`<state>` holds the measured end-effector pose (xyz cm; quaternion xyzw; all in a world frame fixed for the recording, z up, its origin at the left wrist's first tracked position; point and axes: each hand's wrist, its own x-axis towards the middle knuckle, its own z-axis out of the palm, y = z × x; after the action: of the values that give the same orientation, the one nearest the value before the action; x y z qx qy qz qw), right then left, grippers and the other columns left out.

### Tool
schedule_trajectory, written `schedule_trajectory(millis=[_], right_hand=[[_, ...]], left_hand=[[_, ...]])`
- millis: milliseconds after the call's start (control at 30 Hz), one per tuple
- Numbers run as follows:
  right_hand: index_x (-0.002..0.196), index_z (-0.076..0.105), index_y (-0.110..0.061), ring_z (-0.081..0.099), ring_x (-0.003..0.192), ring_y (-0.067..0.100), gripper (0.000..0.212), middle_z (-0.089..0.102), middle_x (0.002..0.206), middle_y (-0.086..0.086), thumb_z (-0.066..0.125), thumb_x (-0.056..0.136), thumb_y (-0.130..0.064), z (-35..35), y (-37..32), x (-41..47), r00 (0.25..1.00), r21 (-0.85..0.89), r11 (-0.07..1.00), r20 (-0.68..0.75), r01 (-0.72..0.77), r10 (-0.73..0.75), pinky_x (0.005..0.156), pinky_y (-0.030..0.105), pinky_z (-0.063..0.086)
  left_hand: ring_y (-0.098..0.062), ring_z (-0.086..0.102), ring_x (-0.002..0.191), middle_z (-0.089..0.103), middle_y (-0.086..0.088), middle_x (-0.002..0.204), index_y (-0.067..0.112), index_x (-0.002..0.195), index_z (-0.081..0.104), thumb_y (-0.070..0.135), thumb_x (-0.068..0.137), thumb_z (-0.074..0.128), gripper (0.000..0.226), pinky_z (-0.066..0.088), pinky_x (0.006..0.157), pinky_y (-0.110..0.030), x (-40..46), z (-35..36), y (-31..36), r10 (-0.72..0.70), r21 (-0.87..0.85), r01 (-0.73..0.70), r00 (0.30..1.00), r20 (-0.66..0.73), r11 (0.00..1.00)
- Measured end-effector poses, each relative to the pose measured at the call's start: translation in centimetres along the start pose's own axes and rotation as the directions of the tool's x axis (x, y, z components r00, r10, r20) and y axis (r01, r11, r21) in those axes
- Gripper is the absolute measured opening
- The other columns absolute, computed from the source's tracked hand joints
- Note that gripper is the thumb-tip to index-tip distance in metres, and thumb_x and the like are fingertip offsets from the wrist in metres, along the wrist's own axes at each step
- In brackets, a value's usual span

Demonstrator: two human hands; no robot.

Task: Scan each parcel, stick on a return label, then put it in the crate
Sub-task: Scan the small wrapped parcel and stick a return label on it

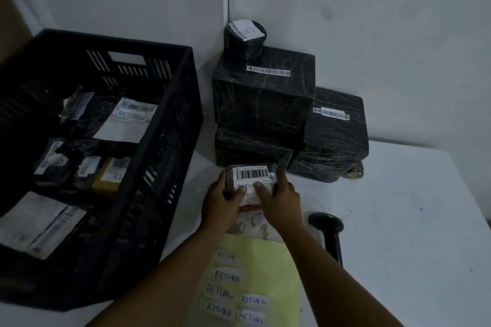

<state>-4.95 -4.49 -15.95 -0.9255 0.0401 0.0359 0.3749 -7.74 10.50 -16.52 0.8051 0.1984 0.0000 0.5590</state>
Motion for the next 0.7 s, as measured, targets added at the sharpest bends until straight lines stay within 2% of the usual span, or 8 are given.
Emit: schedule_trajectory(millis=[133, 233, 367, 433, 500, 600, 667, 700], right_hand=[[0.150, 0.035, -0.020, 0.065, 0.099, 0.029, 0.057, 0.066, 0.117, 0.012, 0.052, 0.100, -0.041, -0.4, 0.1, -0.1, 1.000, 0.055, 0.998, 0.000, -0.014, 0.014, 0.087, 0.045, 0.055], [0.153, 0.031, -0.024, 0.066, 0.100, 0.022, 0.060, 0.066, 0.122, 0.006, 0.055, 0.100, -0.039, -0.8, 0.3, -0.8, 0.998, 0.165, 0.984, 0.033, -0.067, 0.062, 0.086, 0.041, 0.057], [0.148, 0.036, -0.021, 0.061, 0.083, 0.007, 0.063, 0.068, 0.106, -0.004, 0.062, 0.095, -0.043, -1.3, 0.1, -2.9, 0.994, 0.233, 0.970, -0.060, -0.076, 0.092, 0.064, 0.014, 0.046], [0.134, 0.051, -0.025, 0.065, 0.087, 0.004, 0.046, 0.064, 0.100, -0.014, 0.064, 0.094, -0.045, -2.2, -0.7, -3.7, 0.991, 0.248, 0.969, -0.126, -0.008, 0.040, 0.059, 0.005, 0.038], [0.119, 0.057, -0.035, 0.064, 0.086, -0.009, 0.030, 0.065, 0.098, -0.020, 0.065, 0.093, -0.045, -3.3, -2.2, -4.1, 0.984, 0.293, 0.953, -0.179, 0.075, -0.022, 0.055, 0.004, 0.041], [0.113, 0.049, -0.052, 0.056, 0.091, -0.024, 0.028, 0.059, 0.095, -0.036, 0.067, 0.093, -0.043, -5.6, -5.4, -4.5, 0.958, 0.367, 0.906, -0.261, 0.210, -0.116, 0.062, 0.000, 0.044], [0.114, 0.052, -0.055, 0.061, 0.097, -0.013, 0.026, 0.064, 0.104, -0.030, 0.065, 0.093, -0.044, -7.0, -7.9, -4.5, 0.948, 0.421, 0.866, -0.274, 0.270, -0.162, 0.070, 0.009, 0.050], [0.117, 0.054, -0.053, 0.064, 0.099, -0.006, 0.027, 0.066, 0.109, -0.023, 0.065, 0.094, -0.044, -7.6, -9.2, -4.5, 0.943, 0.449, 0.844, -0.277, 0.294, -0.182, 0.076, 0.017, 0.054]], left_hand=[[-0.014, 0.064, 0.104, 0.064, 0.006, 0.124, 0.036, 0.143, 0.048, 0.029, 0.097, 0.060, 0.048, 0.055, 0.087, -0.031, 0.0, -0.3, 0.2, -0.060, -0.056, 0.059, 0.998, -0.003, 0.997], [-0.003, 0.063, 0.091, 0.064, 0.010, 0.121, 0.037, 0.143, 0.048, 0.028, 0.098, 0.059, 0.048, 0.053, 0.074, -0.019, -0.6, -0.9, 0.5, -0.065, -0.058, 0.065, 0.998, 0.009, 0.996], [0.000, 0.062, 0.092, 0.064, 0.012, 0.123, 0.043, 0.142, 0.047, 0.034, 0.097, 0.058, 0.047, 0.056, 0.080, -0.026, -2.1, -1.5, 1.4, -0.038, -0.053, 0.038, 0.999, 0.009, 0.998], [-0.007, 0.065, 0.100, 0.064, 0.010, 0.127, 0.043, 0.139, 0.048, 0.037, 0.096, 0.057, 0.044, 0.058, 0.087, -0.036, -2.9, -2.0, 2.6, 0.012, -0.065, -0.012, 1.000, 0.009, 0.998], [-0.013, 0.066, 0.106, 0.065, 0.008, 0.128, 0.041, 0.142, 0.046, 0.039, 0.097, 0.056, 0.046, 0.058, 0.088, -0.041, -3.4, -2.8, 4.3, 0.064, -0.078, -0.065, 0.998, -0.009, 0.995], [-0.014, 0.064, 0.111, 0.062, 0.006, 0.133, 0.039, 0.146, 0.042, 0.040, 0.097, 0.055, 0.051, 0.057, 0.090, -0.041, -3.5, -4.8, 7.4, 0.119, -0.065, -0.124, 0.990, -0.071, 0.990], [-0.007, 0.064, 0.109, 0.061, 0.010, 0.131, 0.036, 0.146, 0.043, 0.037, 0.097, 0.057, 0.051, 0.057, 0.089, -0.035, -3.7, -6.4, 9.7, 0.170, -0.080, -0.180, 0.978, -0.118, 0.980], [0.003, 0.063, 0.103, 0.062, 0.016, 0.125, 0.037, 0.143, 0.045, 0.035, 0.097, 0.058, 0.048, 0.058, 0.084, -0.026, -3.9, -7.4, 10.8, 0.210, -0.092, -0.224, 0.967, -0.144, 0.970]])
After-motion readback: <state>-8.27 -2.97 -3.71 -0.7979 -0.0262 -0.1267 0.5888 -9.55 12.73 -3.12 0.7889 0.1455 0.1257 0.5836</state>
